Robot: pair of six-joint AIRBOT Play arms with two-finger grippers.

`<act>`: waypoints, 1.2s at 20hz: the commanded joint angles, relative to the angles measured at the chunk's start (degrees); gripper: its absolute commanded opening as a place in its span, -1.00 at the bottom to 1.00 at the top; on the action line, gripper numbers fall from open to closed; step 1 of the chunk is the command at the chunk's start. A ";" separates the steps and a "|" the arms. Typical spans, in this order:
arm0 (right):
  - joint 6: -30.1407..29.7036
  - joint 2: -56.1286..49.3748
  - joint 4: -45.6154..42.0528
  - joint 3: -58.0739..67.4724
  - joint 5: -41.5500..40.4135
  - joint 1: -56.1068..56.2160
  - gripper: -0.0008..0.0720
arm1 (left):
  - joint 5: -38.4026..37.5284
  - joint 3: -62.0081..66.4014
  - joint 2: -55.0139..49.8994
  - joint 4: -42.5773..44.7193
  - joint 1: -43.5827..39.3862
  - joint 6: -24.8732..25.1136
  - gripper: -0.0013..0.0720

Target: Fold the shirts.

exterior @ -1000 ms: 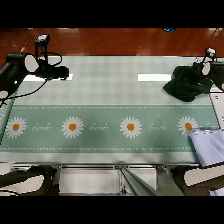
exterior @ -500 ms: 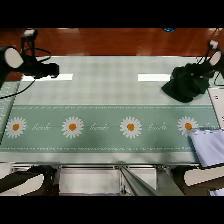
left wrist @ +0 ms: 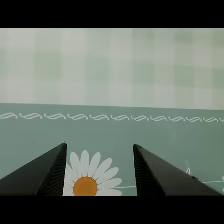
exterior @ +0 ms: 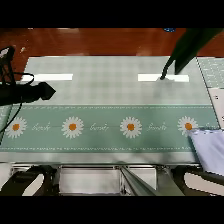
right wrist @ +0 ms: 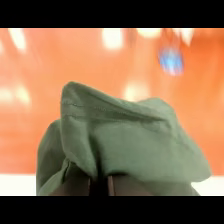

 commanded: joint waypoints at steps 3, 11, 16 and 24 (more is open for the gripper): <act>-4.83 8.46 0.68 3.48 6.49 11.52 -0.91 | 0.83 -3.80 5.79 -2.51 0.09 -0.61 0.42; -4.39 6.01 12.35 -17.70 18.49 30.38 -0.91 | 4.07 -3.63 5.77 -2.93 3.41 -0.42 0.42; -1.09 -6.82 16.13 -29.14 8.90 42.56 -0.91 | 1.46 -3.65 5.75 -3.17 3.56 -0.39 0.42; -2.75 -15.37 31.71 -24.63 3.19 38.14 0.14 | -1.49 -5.09 5.51 -8.48 3.52 0.68 0.42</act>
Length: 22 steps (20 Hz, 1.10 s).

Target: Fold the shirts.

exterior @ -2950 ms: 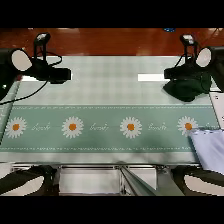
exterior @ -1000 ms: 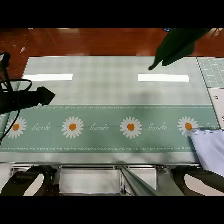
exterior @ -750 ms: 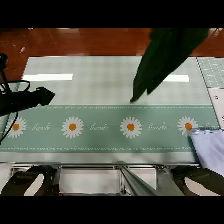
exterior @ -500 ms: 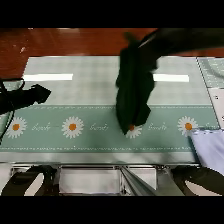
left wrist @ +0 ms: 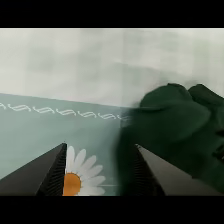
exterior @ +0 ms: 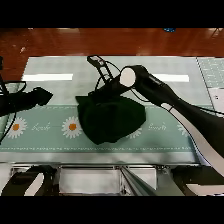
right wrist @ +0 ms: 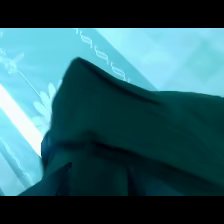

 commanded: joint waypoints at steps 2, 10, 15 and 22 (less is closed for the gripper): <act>-1.16 4.74 4.46 4.46 6.56 -13.75 0.13 | -6.84 -0.46 -0.52 -6.95 0.04 3.48 0.42; -1.77 33.14 -0.70 -32.37 10.69 -52.96 0.12 | -17.79 -8.02 -7.28 -25.27 19.37 20.06 0.42; -7.15 41.33 8.50 -55.47 8.39 -56.00 0.12 | -10.43 -19.98 -15.91 -30.36 14.91 27.58 0.42; -7.58 41.86 9.31 -61.44 8.28 -55.71 0.12 | 3.56 -19.74 -24.37 -32.79 0.57 28.48 0.42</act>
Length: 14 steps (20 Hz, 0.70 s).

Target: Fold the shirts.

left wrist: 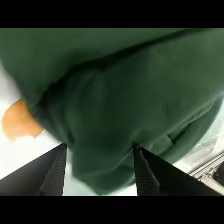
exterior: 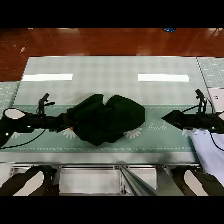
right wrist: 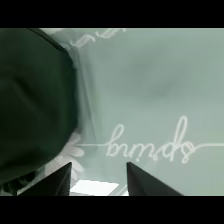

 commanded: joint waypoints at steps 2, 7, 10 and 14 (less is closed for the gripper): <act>0.37 0.15 0.96 -3.45 -0.17 2.32 0.12 | 8.41 1.31 -5.55 -2.82 -8.09 0.90 -0.49; 2.78 -7.06 6.56 -3.65 -7.02 12.13 0.11 | 3.61 7.58 -5.73 -2.78 -6.23 1.33 -0.91; 2.67 -14.19 8.96 -1.64 -12.28 16.44 0.11 | 2.19 9.77 -5.73 -2.80 -5.84 1.31 -0.91; 2.86 -24.96 9.35 5.57 -12.28 21.18 0.11 | 2.19 10.25 -5.73 -2.82 -5.84 1.29 -0.91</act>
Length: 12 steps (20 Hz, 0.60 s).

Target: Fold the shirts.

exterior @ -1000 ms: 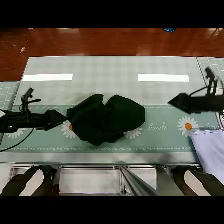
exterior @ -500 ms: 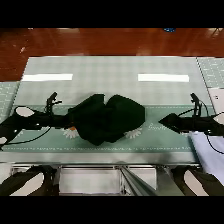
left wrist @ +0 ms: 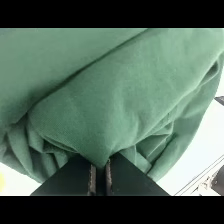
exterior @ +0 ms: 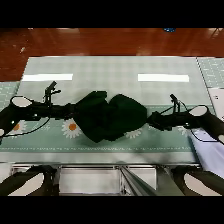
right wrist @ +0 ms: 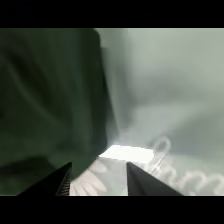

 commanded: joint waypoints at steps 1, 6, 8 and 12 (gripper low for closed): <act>0.66 -8.87 1.16 5.81 -1.57 4.92 0.09 | -0.57 0.81 -0.04 -0.07 0.07 0.04 -0.91; -1.38 -14.58 1.86 18.10 0.15 8.61 -0.91 | 0.44 2.86 -0.11 -0.31 1.95 0.96 -0.91; -2.29 -14.23 0.66 26.05 3.87 8.07 -0.91 | -3.50 8.44 0.11 -2.84 5.09 0.46 -0.91; 3.87 -8.52 -12.44 52.65 11.02 4.22 -0.91 | -9.62 28.30 3.34 -4.35 10.36 -2.73 -0.91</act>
